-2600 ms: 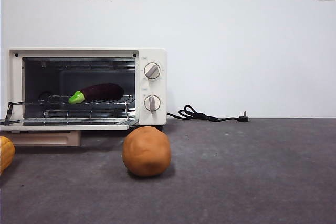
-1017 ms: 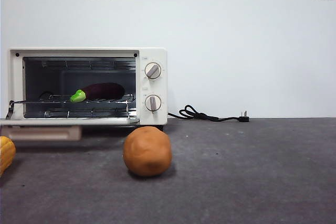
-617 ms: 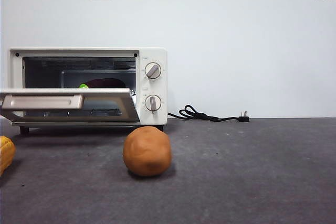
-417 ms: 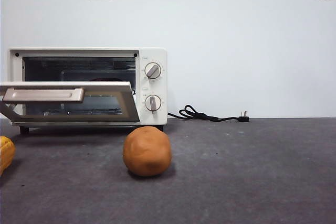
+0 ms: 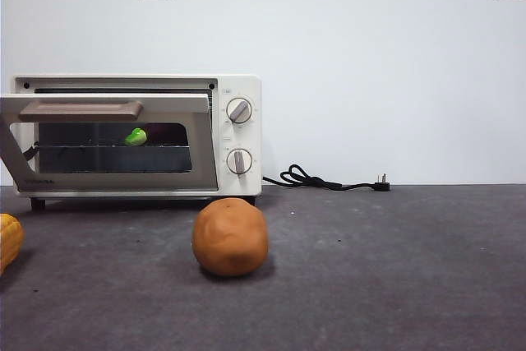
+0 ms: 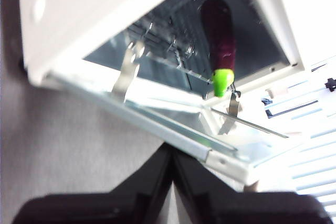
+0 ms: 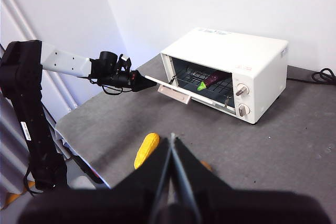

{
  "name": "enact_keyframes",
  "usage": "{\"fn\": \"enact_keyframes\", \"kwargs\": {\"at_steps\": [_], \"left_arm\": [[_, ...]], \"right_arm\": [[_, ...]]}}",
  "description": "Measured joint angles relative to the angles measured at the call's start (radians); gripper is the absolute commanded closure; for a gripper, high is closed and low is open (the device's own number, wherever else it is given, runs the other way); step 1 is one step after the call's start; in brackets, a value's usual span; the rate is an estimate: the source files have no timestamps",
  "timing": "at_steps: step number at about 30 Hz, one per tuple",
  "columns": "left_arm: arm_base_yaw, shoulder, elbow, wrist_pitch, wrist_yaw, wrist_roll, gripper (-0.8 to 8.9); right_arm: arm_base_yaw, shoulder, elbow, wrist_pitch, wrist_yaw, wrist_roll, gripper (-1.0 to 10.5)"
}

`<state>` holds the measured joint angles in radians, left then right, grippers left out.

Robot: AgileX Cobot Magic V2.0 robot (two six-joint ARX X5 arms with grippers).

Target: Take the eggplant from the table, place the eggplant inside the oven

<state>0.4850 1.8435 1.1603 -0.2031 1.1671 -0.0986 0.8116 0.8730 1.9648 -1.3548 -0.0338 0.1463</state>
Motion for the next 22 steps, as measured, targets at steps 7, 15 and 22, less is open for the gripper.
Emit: {"fn": "enact_keyframes", "kwargs": {"at_steps": [7,15,22], "left_arm": [[-0.04,0.0,0.085,0.007,-0.034,0.0,8.19],[-0.062,-0.002,0.147,0.01,-0.098,0.0,8.19],[-0.067,-0.002,0.175,-0.022,-0.107,0.0,8.19]], "right_arm": [[0.0,0.0,0.0,0.0,0.0,0.0,9.6],[0.0,0.0,-0.001,0.0,0.0,0.008,9.6],[0.0,0.0,-0.002,0.0,0.0,0.024,9.6]]}}
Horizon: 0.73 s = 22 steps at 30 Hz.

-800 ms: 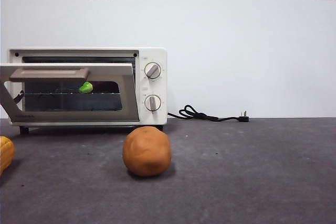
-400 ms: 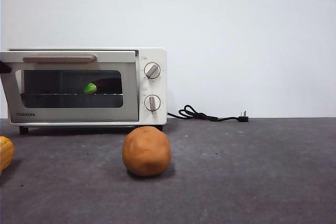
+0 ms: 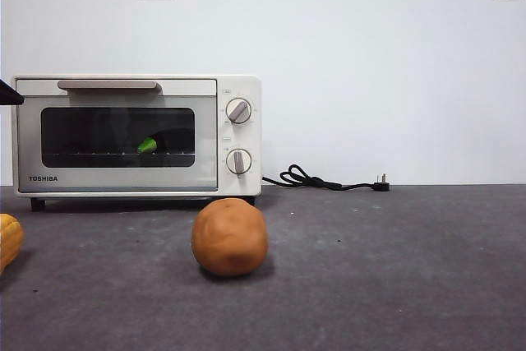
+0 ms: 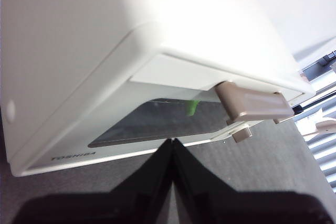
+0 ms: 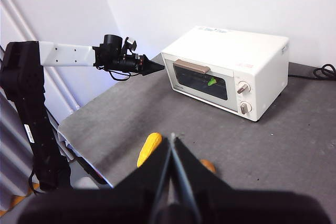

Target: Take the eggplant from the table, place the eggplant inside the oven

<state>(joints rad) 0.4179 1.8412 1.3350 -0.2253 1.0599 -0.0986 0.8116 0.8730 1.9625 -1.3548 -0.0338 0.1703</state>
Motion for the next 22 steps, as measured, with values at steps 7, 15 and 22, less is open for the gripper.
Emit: {"fn": "enact_keyframes", "kwargs": {"at_steps": [7,15,22], "left_arm": [[-0.002,-0.036,0.001,-0.086,-0.043,0.0,8.19],[-0.064,-0.212,0.001,-0.202,-0.199,0.006,8.19],[-0.163,-0.418,0.001,-0.325,-0.321,0.03,8.19]], "right_arm": [[0.0,0.0,0.0,0.0,0.0,0.002,9.6],[0.0,0.0,0.0,0.0,0.0,0.002,9.6],[0.0,0.0,0.0,0.0,0.0,0.002,9.6]]}}
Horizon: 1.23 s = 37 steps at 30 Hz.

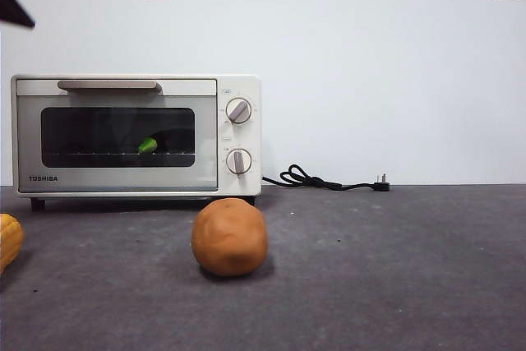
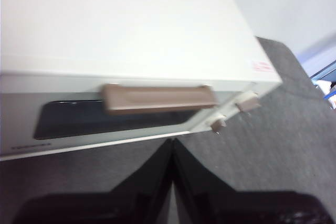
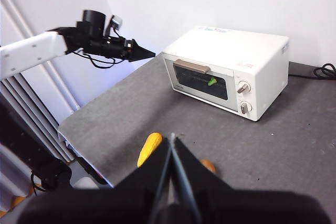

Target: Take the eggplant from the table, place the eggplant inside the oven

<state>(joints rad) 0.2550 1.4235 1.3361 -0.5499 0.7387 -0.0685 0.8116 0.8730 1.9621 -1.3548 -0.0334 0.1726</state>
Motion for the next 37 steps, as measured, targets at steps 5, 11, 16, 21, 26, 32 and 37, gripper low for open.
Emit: {"fn": "enact_keyframes", "kwargs": {"at_steps": [5,11,16,21,26,32,37], "left_arm": [[-0.076,-0.149,0.0,-0.14,-0.108,0.036,8.19],[-0.148,-0.308,0.0,-0.289,-0.195,0.054,8.19],[-0.176,-0.432,0.0,-0.391,-0.224,0.058,8.19],[-0.18,-0.547,0.0,-0.499,-0.23,0.058,8.19],[-0.18,-0.652,0.0,-0.574,-0.24,0.059,8.19],[-0.181,-0.739,0.0,-0.597,-0.239,0.06,8.19],[-0.181,-0.731,0.0,-0.613,-0.24,0.06,8.19]], "right_arm": [[0.0,0.0,0.0,0.0,0.0,-0.002,9.6],[0.0,0.0,0.0,0.0,0.0,-0.009,9.5],[0.0,0.0,0.0,0.0,0.0,-0.012,9.5],[0.0,0.0,0.0,0.0,0.0,-0.012,9.5],[0.0,0.0,0.0,0.0,0.0,-0.012,9.5],[0.0,0.0,0.0,0.0,0.0,-0.012,9.5],[0.0,0.0,0.0,0.0,0.0,-0.012,9.5]]}}
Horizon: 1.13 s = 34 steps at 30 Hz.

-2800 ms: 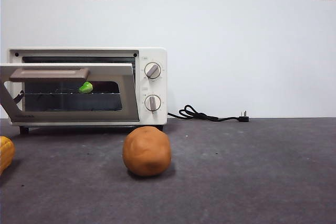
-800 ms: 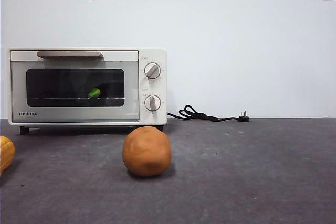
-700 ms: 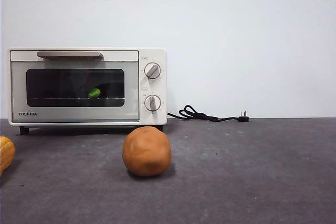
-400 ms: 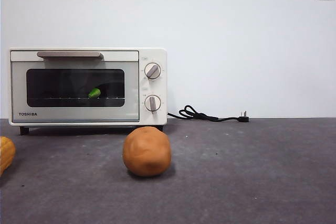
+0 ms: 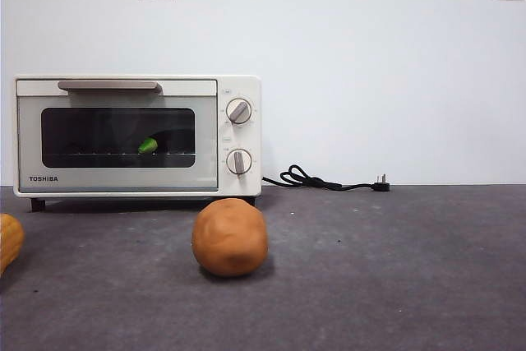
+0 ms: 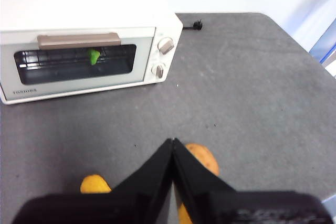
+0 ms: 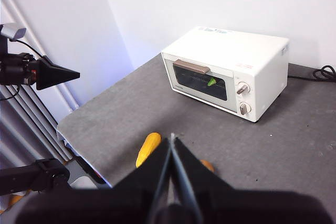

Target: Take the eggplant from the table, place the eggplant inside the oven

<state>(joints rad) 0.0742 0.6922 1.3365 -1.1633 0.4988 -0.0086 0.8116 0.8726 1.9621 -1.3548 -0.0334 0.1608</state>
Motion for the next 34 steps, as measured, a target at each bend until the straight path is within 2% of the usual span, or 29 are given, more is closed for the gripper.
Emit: {"fn": "enact_keyframes", "kwargs": {"at_steps": [19,34], "left_arm": [[0.0,0.009,0.0,-0.003,0.0,-0.001,8.18],[0.0,0.017,0.0,0.005,0.0,-0.044,8.18]], "right_arm": [[0.0,0.0,0.0,0.0,0.0,0.0,9.5],[0.0,0.0,0.0,0.0,0.0,0.0,9.5]]}}
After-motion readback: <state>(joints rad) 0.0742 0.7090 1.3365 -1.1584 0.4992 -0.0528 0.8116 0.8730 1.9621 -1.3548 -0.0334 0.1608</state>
